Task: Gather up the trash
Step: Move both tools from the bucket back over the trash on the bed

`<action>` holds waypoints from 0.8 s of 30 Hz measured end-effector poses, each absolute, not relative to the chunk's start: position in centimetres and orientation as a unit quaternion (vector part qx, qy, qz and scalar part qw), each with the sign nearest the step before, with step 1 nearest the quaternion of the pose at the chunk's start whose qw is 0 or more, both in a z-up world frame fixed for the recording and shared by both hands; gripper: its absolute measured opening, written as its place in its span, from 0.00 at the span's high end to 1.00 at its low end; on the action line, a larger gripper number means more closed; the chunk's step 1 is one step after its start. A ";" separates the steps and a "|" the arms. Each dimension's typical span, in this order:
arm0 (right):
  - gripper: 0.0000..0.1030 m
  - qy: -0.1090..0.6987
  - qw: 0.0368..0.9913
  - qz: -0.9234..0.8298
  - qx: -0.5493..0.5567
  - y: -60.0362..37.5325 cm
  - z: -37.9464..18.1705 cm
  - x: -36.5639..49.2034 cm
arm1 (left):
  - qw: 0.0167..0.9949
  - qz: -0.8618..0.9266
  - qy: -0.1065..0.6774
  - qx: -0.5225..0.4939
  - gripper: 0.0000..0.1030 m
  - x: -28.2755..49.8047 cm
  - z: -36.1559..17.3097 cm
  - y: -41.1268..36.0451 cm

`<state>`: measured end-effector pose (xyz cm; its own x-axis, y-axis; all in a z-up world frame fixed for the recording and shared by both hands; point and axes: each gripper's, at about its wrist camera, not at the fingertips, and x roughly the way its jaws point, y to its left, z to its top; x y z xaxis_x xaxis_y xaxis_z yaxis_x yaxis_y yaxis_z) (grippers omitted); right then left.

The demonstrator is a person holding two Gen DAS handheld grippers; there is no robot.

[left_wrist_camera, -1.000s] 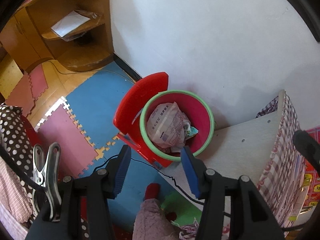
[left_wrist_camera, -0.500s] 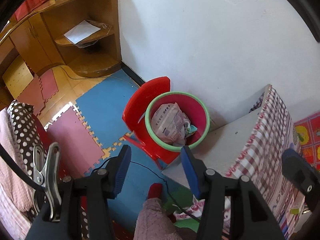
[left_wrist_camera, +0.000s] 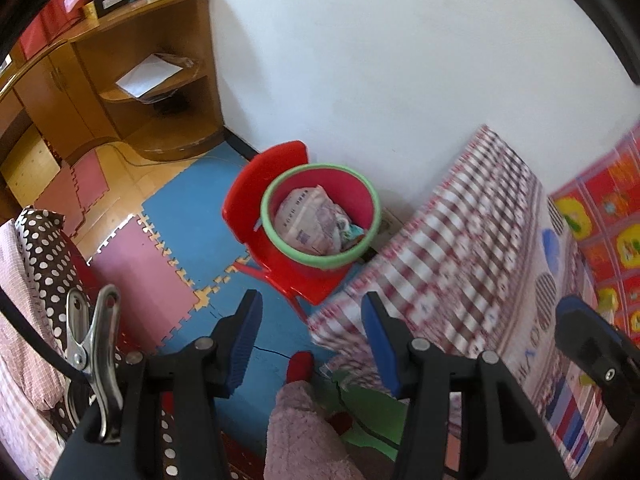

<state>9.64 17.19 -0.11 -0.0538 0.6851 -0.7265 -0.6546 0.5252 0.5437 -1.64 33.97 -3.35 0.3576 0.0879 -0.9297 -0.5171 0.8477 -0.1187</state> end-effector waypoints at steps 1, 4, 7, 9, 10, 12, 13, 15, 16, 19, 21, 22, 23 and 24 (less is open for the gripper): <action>0.78 0.537 0.690 0.485 0.016 16.4 0.0 9.4 | 0.799 0.186 0.536 -0.198 0.47 -1.9 -3.2 33.2; 0.78 0.536 0.696 0.477 0.023 14.2 0.3 8.9 | 0.801 0.177 0.540 -0.186 0.47 -2.5 -2.7 30.9; 0.78 0.535 0.703 0.467 0.030 12.2 0.4 8.6 | 0.805 0.163 0.541 -0.178 0.47 -2.7 -2.2 28.8; 0.78 0.534 0.709 0.459 0.037 10.7 0.5 8.5 | 0.809 0.154 0.541 -0.169 0.47 -2.8 -1.8 27.0; 0.78 0.534 0.712 0.454 0.039 9.9 0.5 8.4 | 0.810 0.151 0.541 -0.167 0.47 -2.7 -1.7 26.5; 0.78 0.533 0.717 0.447 0.043 8.6 0.5 8.4 | 0.814 0.142 0.540 -0.161 0.47 -2.5 -1.3 25.1; 0.78 0.533 0.719 0.444 0.044 8.1 0.5 8.4 | 0.816 0.136 0.540 -0.157 0.47 -2.3 -1.0 24.4; 0.78 0.533 0.725 0.434 0.047 6.9 0.5 8.6 | 0.819 0.125 0.539 -0.150 0.47 -2.0 -0.7 23.2; 0.78 0.534 0.728 0.428 0.049 6.3 0.5 8.6 | 0.820 0.119 0.540 -0.148 0.47 -1.9 -0.6 22.8; 0.78 0.537 0.735 0.410 0.055 4.7 0.5 9.0 | 0.824 0.094 0.542 -0.133 0.47 -1.0 -0.3 21.0; 0.78 0.541 0.741 0.394 0.060 3.7 0.4 9.2 | 0.827 0.078 0.543 -0.122 0.47 -0.3 -0.1 20.0; 0.78 0.542 0.744 0.387 0.061 3.3 0.3 9.3 | 0.829 0.070 0.542 -0.118 0.47 0.1 0.0 19.6; 0.78 0.542 0.748 0.378 0.062 2.8 0.1 9.5 | 0.830 0.062 0.543 -0.113 0.47 0.5 0.0 19.2; 0.78 0.543 0.751 0.369 0.064 2.3 0.0 9.7 | 0.830 0.056 0.543 -0.109 0.47 0.9 0.0 18.9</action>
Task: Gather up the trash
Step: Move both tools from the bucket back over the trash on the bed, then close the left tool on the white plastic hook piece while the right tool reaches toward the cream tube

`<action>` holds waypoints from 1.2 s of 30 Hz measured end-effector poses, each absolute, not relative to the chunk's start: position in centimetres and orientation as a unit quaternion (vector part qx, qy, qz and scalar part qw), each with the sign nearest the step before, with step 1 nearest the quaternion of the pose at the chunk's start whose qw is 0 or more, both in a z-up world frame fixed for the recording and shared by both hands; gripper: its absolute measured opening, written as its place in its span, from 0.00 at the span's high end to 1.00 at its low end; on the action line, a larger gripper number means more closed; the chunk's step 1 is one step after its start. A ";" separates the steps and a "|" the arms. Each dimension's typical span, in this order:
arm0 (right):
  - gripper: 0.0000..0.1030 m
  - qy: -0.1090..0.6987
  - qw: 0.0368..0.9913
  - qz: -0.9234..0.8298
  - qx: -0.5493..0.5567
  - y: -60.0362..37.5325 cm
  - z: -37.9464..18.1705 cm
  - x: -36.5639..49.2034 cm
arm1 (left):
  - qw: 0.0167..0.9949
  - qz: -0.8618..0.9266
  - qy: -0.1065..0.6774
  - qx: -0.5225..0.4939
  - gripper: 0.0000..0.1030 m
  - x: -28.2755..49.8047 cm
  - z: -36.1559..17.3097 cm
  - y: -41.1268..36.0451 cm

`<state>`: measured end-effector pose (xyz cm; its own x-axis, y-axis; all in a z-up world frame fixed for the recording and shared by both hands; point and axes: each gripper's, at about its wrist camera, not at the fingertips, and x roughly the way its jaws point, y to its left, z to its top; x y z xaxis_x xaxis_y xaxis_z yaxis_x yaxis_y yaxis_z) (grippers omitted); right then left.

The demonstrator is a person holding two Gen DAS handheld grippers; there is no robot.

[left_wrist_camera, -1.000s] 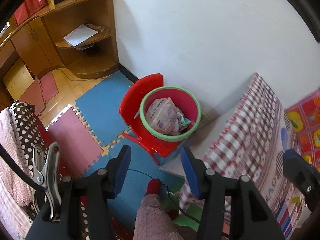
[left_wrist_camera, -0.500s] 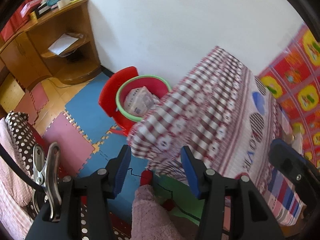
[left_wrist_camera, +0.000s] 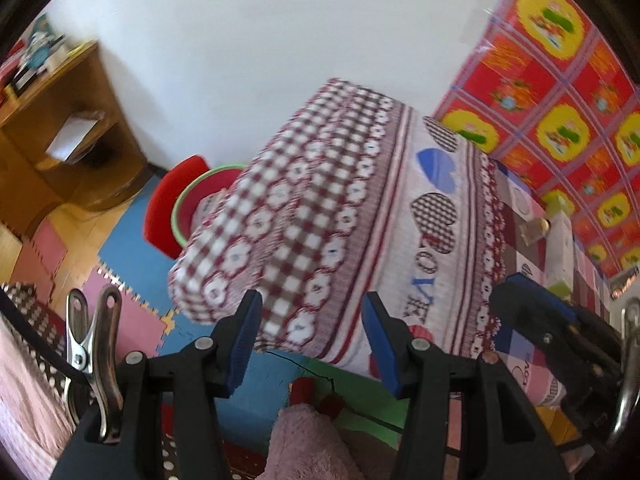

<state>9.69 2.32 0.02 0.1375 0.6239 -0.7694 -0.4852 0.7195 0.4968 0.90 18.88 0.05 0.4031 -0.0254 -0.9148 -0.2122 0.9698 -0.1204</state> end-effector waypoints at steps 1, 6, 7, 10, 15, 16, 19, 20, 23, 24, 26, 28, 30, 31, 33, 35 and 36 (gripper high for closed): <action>0.78 0.545 0.755 0.358 0.066 1.8 -0.1 9.9 | 0.832 0.048 0.543 -0.106 0.47 1.1 0.1 18.6; 0.76 0.557 0.766 0.311 0.084 -0.1 -0.9 11.1 | 0.829 0.008 0.552 -0.087 0.47 2.9 -0.3 16.8; 0.76 0.559 0.768 0.300 0.089 -0.6 -1.0 11.3 | 0.830 0.000 0.552 -0.082 0.47 3.3 -0.3 16.4; 0.75 0.559 0.777 0.272 0.101 -1.8 -1.2 11.9 | 0.832 -0.020 0.550 -0.067 0.47 4.2 -0.3 15.3; 0.73 0.559 0.788 0.228 0.119 -4.0 -1.6 12.9 | 0.828 -0.053 0.556 -0.050 0.47 5.4 -0.5 13.1; 0.73 0.559 0.790 0.220 0.122 -4.5 -1.6 13.0 | 0.828 -0.057 0.556 -0.045 0.47 5.6 -0.5 12.6; 0.70 0.560 0.795 0.195 0.128 -6.2 -1.8 13.4 | 0.827 -0.071 0.556 -0.035 0.47 6.2 -0.7 10.9; 0.69 0.561 0.796 0.188 0.128 -6.8 -1.9 13.5 | 0.827 -0.075 0.557 -0.034 0.47 6.3 -0.7 10.4; 0.68 0.562 0.799 0.172 0.127 -8.6 -2.2 13.9 | 0.824 -0.084 0.559 -0.031 0.47 6.8 -1.0 8.5; 0.68 0.562 0.799 0.170 0.128 -9.0 -2.2 14.0 | 0.823 -0.086 0.561 -0.030 0.47 6.9 -1.1 8.0; 0.68 0.565 0.798 0.168 0.128 -10.2 -2.4 14.1 | 0.820 -0.094 0.564 -0.026 0.47 7.0 -1.4 6.8; 0.68 0.566 0.797 0.169 0.128 -11.7 -2.7 14.1 | 0.817 -0.099 0.567 -0.018 0.47 7.1 -1.7 5.5; 0.68 0.567 0.797 0.164 0.125 -13.0 -3.0 14.0 | 0.814 -0.105 0.571 -0.015 0.47 7.2 -2.0 4.3; 0.68 0.569 0.796 0.162 0.124 -13.6 -3.1 14.0 | 0.813 -0.108 0.572 -0.015 0.47 7.3 -2.2 3.7; 0.68 0.575 0.794 0.157 0.122 -15.0 -3.6 14.0 | 0.809 -0.116 0.576 -0.014 0.47 7.5 -2.6 2.3; 0.68 0.580 0.791 0.152 0.120 -16.4 -4.2 14.0 | 0.806 -0.128 0.578 -0.011 0.47 7.6 -2.9 0.7; 0.68 0.583 0.790 0.149 0.119 -17.1 -4.5 14.0 | 0.805 -0.132 0.578 -0.009 0.47 7.7 -3.0 0.0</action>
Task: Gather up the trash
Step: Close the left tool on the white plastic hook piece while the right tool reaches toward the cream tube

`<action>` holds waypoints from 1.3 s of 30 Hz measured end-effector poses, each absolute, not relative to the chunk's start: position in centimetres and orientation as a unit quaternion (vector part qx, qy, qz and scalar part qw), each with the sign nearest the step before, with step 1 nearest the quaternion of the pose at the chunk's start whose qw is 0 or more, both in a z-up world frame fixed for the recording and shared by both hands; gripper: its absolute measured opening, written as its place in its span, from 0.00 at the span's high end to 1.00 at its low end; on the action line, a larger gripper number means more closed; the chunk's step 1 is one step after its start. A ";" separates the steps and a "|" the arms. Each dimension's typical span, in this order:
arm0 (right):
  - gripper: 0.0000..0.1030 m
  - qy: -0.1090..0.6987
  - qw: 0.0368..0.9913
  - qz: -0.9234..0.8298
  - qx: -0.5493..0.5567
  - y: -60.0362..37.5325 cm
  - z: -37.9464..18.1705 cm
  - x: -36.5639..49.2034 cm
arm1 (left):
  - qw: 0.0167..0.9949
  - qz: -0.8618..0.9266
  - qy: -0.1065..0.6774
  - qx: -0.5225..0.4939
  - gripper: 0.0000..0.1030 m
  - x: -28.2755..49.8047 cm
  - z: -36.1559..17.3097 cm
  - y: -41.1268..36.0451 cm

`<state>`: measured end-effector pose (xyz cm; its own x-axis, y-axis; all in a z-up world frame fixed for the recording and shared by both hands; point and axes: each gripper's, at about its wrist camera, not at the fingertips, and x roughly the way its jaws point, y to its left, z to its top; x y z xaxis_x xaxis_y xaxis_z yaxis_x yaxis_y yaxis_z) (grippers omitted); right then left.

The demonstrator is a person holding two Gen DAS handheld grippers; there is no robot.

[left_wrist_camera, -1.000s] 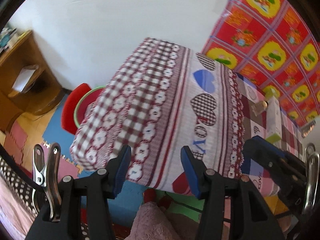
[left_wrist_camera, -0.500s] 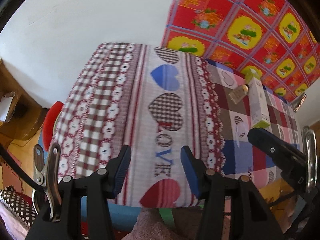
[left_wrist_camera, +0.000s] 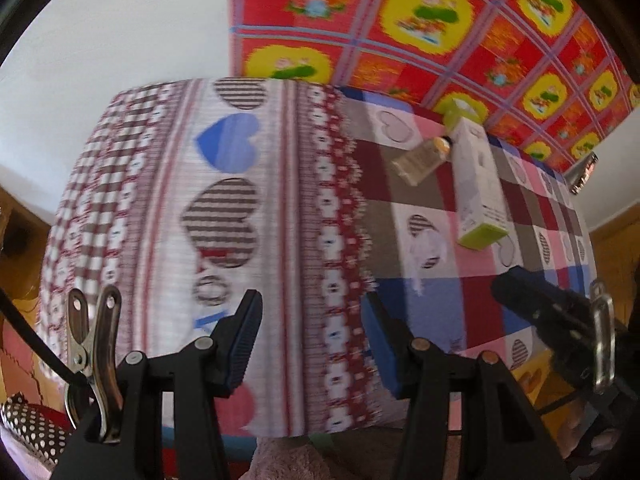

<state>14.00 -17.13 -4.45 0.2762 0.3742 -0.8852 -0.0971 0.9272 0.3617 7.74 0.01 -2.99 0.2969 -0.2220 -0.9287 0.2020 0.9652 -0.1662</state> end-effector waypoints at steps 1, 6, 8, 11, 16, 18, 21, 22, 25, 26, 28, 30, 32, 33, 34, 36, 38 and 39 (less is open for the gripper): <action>0.68 0.586 0.788 0.146 0.118 -17.8 -4.8 14.0 | 0.805 -0.136 0.578 -0.006 0.47 7.9 -3.1 -0.8; 0.68 0.599 0.781 0.140 0.111 -20.4 -6.1 14.2 | 0.795 -0.156 0.587 0.005 0.47 8.5 -4.2 -4.8; 0.68 0.603 0.778 0.140 0.108 -21.4 -6.6 14.2 | 0.789 -0.162 0.593 0.007 0.47 8.7 -4.9 -6.4; 0.68 0.608 0.775 0.140 0.101 -22.5 -7.2 14.2 | 0.784 -0.165 0.598 0.008 0.47 9.1 -5.7 -8.2; 0.68 0.620 0.765 0.143 0.100 -24.5 -8.6 14.4 | 0.777 -0.168 0.607 0.009 0.47 9.9 -6.9 -11.0; 0.68 0.625 0.761 0.144 0.099 -25.1 -9.1 14.6 | 0.776 -0.168 0.608 0.008 0.47 10.1 -7.4 -11.8; 0.68 0.630 0.756 0.150 0.095 -25.8 -9.9 14.7 | 0.773 -0.168 0.612 0.011 0.45 10.4 -8.1 -12.8; 0.68 0.632 0.754 0.152 0.093 -26.0 -10.1 14.8 | 0.772 -0.165 0.613 0.013 0.45 10.5 -8.4 -13.1; 0.68 0.634 0.751 0.158 0.089 -26.6 -10.6 15.2 | 0.770 -0.155 0.618 0.020 0.44 10.8 -9.2 -13.7; 0.68 0.635 0.751 0.160 0.088 -26.7 -10.8 15.3 | 0.770 -0.148 0.620 0.023 0.44 10.9 -9.5 -13.8; 0.68 0.637 0.748 0.164 0.087 -27.0 -11.1 15.5 | 0.776 -0.145 0.614 0.025 0.41 11.1 -9.5 -14.2; 0.68 0.639 0.746 0.168 0.086 -27.2 -11.4 15.8 | 0.777 -0.139 0.613 0.032 0.38 11.1 -9.6 -14.5; 0.68 0.642 0.742 0.173 0.084 -27.4 -11.8 16.1 | 0.777 -0.133 0.614 0.036 0.36 11.3 -9.7 -14.6; 0.68 0.642 0.742 0.174 0.085 -27.5 -12.0 16.1 | 0.777 -0.132 0.615 0.035 0.33 11.4 -9.7 -14.6; 0.68 0.644 0.740 0.175 0.086 -27.6 -12.2 16.2 | 0.775 -0.132 0.617 0.033 0.32 11.5 -9.7 -14.8; 0.68 0.648 0.736 0.173 0.091 -28.0 -12.6 16.4 | 0.773 -0.134 0.620 0.032 0.27 11.7 -9.8 -14.8; 0.68 0.654 0.731 0.169 0.097 -28.5 -13.1 16.6 | 0.770 -0.136 0.621 0.045 0.25 11.7 -9.8 -15.2; 0.68 0.656 0.729 0.169 0.099 -28.7 -13.3 16.6 | 0.769 -0.139 0.622 0.052 0.23 11.8 -9.8 -15.3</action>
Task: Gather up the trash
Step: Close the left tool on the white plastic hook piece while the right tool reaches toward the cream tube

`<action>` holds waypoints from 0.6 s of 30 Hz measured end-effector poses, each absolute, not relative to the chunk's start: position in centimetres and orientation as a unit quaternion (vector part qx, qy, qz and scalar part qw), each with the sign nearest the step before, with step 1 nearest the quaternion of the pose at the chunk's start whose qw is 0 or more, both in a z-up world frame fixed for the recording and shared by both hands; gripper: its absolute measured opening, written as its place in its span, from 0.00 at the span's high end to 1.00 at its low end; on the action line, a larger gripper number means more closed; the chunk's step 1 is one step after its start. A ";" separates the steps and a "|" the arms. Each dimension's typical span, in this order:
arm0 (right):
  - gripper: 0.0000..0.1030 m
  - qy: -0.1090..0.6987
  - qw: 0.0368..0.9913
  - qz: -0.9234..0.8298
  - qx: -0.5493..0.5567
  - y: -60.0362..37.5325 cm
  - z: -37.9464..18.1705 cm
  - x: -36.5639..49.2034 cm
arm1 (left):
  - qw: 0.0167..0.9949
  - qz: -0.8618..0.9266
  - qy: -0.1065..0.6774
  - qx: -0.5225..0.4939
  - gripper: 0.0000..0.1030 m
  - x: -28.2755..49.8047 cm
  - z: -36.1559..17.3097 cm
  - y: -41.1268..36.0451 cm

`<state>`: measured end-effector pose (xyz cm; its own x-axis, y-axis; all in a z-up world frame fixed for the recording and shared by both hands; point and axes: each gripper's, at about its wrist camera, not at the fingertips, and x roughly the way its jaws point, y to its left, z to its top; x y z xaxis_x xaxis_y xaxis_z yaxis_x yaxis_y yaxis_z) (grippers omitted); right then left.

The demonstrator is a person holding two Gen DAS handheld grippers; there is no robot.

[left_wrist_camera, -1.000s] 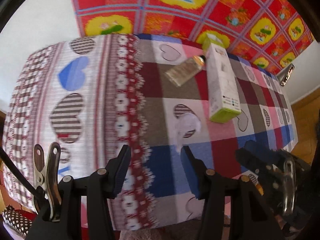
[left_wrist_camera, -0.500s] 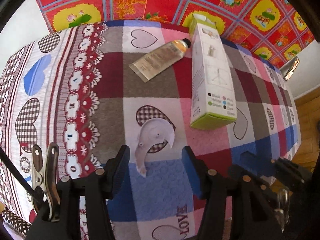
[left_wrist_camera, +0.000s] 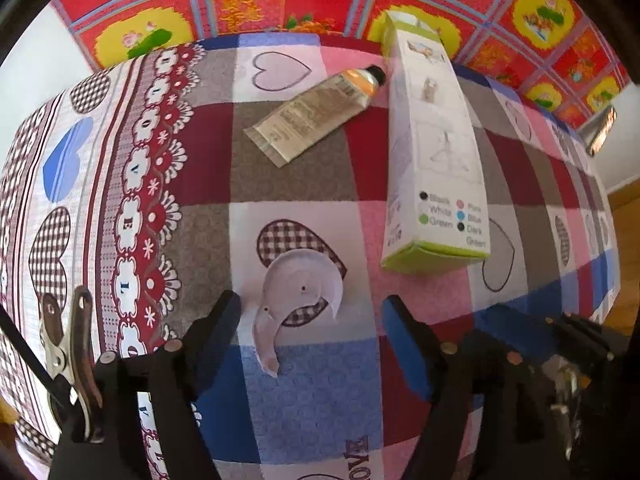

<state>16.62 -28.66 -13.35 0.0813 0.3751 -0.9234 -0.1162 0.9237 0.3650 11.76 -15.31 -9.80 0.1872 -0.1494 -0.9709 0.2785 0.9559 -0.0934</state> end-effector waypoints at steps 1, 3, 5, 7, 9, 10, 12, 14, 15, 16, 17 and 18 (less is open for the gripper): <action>0.68 0.656 0.728 0.170 0.103 -28.9 -13.5 16.6 | 0.767 -0.141 0.623 0.056 0.21 12.0 -9.9 -16.0; 0.68 0.654 0.728 0.173 0.109 -29.2 -13.5 16.6 | 0.760 -0.147 0.630 0.065 0.12 12.3 -10.3 -17.0; 0.68 0.654 0.727 0.175 0.119 -29.5 -13.6 16.6 | 0.757 -0.151 0.631 0.073 0.08 12.3 -10.6 -17.7; 0.68 0.654 0.725 0.178 0.122 -29.6 -13.7 16.7 | 0.757 -0.151 0.630 0.086 0.07 12.2 -10.7 -18.2; 0.68 0.653 0.726 0.184 0.114 -29.5 -13.6 16.6 | 0.758 -0.155 0.627 0.094 0.06 12.1 -10.9 -18.5; 0.68 0.653 0.725 0.187 0.111 -29.4 -13.6 16.6 | 0.756 -0.157 0.627 0.100 0.06 12.0 -10.9 -18.7; 0.66 0.652 0.725 0.193 0.104 -29.5 -13.5 16.6 | 0.750 -0.158 0.633 0.109 0.06 11.8 -11.1 -19.1; 0.62 0.651 0.724 0.199 0.110 -29.6 -13.5 16.6 | 0.749 -0.140 0.639 0.103 0.10 12.0 -11.0 -18.7; 0.61 0.651 0.723 0.202 0.116 -29.6 -13.5 16.6 | 0.753 -0.131 0.638 0.098 0.18 11.8 -10.8 -18.3; 0.60 0.651 0.722 0.204 0.120 -29.7 -13.6 16.6 | 0.759 -0.115 0.634 0.090 0.22 11.9 -10.6 -18.0; 0.60 0.651 0.721 0.205 0.122 -29.8 -13.6 16.7 | 0.762 -0.107 0.633 0.084 0.25 12.0 -10.7 -17.5; 0.60 0.650 0.721 0.206 0.124 -29.8 -13.6 16.7 | 0.765 -0.100 0.632 0.076 0.27 12.2 -10.6 -17.4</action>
<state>16.69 -29.82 -13.65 0.0696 0.4573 -0.8866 -0.1356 0.8848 0.4458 12.16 -17.37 -10.62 0.1821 -0.0573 -0.9816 0.2487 0.9685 -0.0104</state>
